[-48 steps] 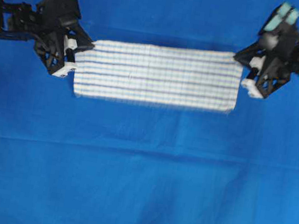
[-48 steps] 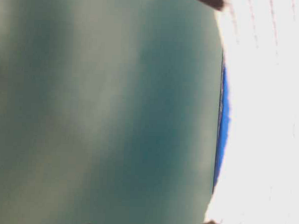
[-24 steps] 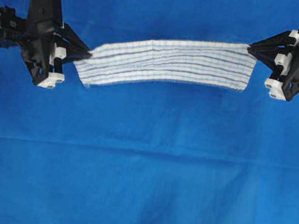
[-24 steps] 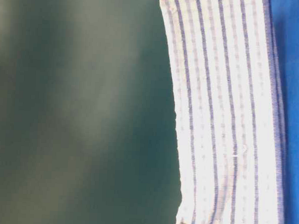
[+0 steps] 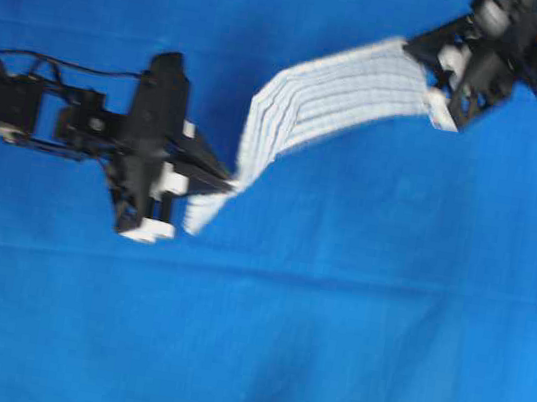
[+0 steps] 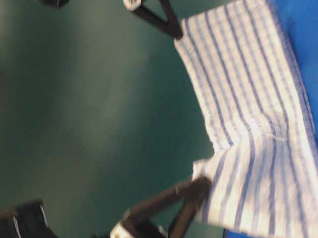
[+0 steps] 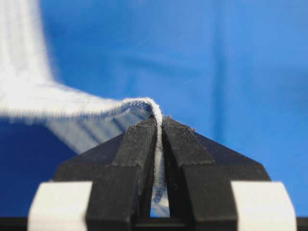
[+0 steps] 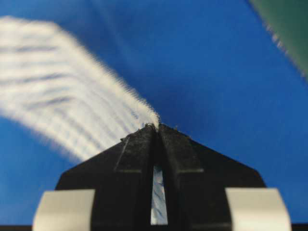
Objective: Fold the blue towel.
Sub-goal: 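Lift the strip and swing it to a vertical orientation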
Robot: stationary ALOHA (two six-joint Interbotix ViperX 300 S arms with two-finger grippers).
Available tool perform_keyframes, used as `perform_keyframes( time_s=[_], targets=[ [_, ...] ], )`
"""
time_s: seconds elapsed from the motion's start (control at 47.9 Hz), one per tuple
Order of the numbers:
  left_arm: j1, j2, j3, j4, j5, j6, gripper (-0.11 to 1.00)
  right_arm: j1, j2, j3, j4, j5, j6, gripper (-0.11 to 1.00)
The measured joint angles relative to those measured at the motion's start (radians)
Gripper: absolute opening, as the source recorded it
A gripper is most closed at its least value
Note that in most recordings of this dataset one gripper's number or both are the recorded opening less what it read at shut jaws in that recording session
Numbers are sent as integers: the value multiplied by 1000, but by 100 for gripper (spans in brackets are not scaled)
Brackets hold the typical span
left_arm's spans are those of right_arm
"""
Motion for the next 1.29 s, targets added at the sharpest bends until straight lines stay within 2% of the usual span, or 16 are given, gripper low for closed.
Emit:
perform_keyframes(
  time_s=[0.271,0.417,0.584,0.814,1.126,1.293],
  targets=[
    [-69,147,-179,0,0,6,1,-74,156,-167,-64,-18,0,4],
    [-84,218,-262,0,-3,12,1,-89,216,-239,-75,-18,-2,4],
    [-83,262,-314,0,-17,12,1,-86,252,-293,-84,-18,-2,4],
    [-81,311,-380,2,-72,12,1,-91,245,-281,-86,-11,-2,4],
    [-75,491,-548,0,-141,18,1,-140,124,-138,-86,34,0,4],
    [-75,551,-597,0,-169,17,1,-144,101,-114,-86,81,-2,4]
  ],
)
